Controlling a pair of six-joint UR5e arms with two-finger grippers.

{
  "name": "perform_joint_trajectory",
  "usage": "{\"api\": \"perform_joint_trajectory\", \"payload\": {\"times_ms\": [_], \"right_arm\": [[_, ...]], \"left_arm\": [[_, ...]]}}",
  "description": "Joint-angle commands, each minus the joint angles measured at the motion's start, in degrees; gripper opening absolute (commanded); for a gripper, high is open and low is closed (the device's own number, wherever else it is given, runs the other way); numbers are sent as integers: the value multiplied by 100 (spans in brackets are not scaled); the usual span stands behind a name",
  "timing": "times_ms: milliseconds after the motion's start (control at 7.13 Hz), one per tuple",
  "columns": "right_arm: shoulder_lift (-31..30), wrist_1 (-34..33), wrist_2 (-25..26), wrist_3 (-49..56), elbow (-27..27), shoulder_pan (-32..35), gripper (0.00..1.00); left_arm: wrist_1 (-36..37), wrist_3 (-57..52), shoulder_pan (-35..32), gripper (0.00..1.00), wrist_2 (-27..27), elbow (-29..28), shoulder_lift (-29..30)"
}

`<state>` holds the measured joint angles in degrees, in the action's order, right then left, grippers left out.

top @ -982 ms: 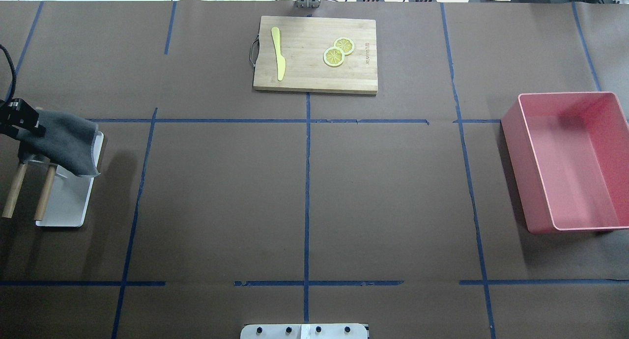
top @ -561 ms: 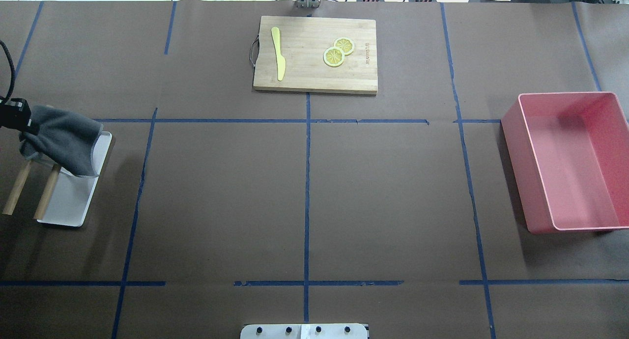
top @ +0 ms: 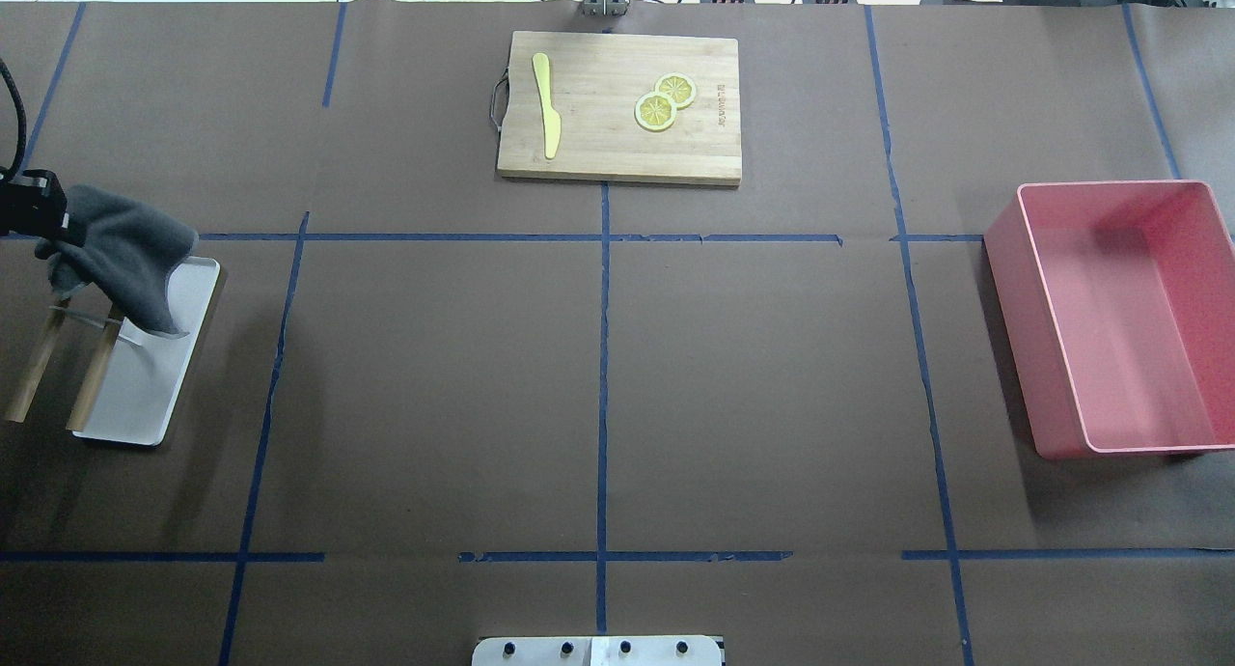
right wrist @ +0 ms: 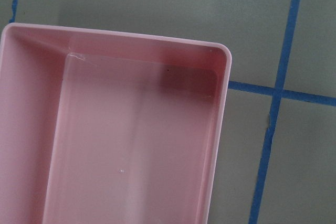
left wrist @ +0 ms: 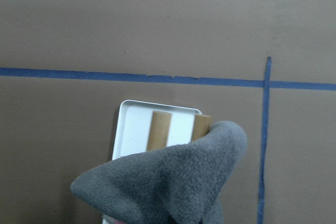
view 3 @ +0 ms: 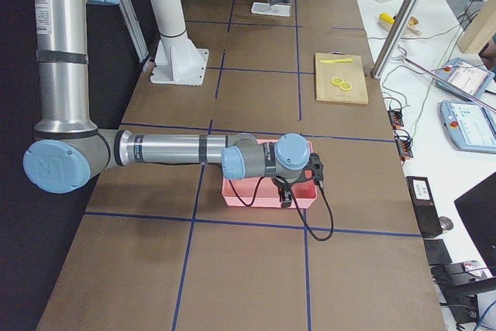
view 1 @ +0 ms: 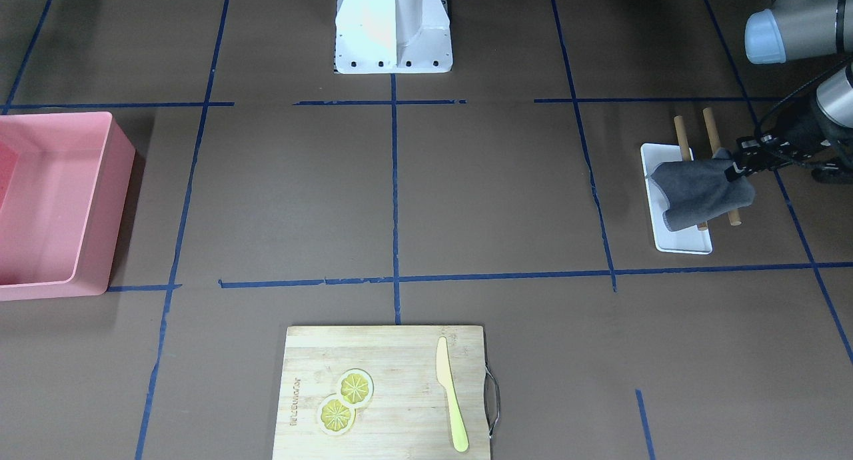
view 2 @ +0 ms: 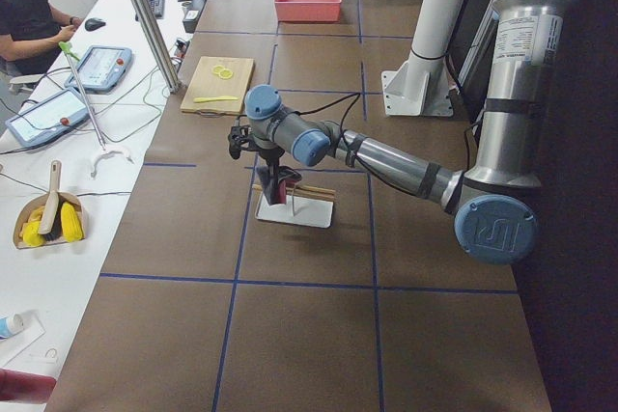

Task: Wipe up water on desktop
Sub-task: 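Grasp the grey towel on the stand with the left gripper, then carry the grey towel toward the table center while the right gripper approaches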

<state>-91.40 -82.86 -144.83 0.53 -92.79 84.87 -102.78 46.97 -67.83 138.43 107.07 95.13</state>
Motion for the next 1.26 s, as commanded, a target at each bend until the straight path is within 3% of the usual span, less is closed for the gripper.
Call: {"api": "perform_joint_trajectory", "payload": {"times_ms": [0,421,701,1122], "right_arm": [[86,16,-27,-244,-90,-127,100],[209,42,-19,-1519,-992,-881,100],[507,42,42,-2280,-1380,-1330,100],[1052,42,1262,-4564,-2224,-2716,100]], "left_arm": [[12,1108,24,0,17,217,539],[48,2479,891,0,-79,174,1540],[100,3175,1759,0,-813,16,2278],[206,3501,2202,0,-1256,-448,3009]]}}
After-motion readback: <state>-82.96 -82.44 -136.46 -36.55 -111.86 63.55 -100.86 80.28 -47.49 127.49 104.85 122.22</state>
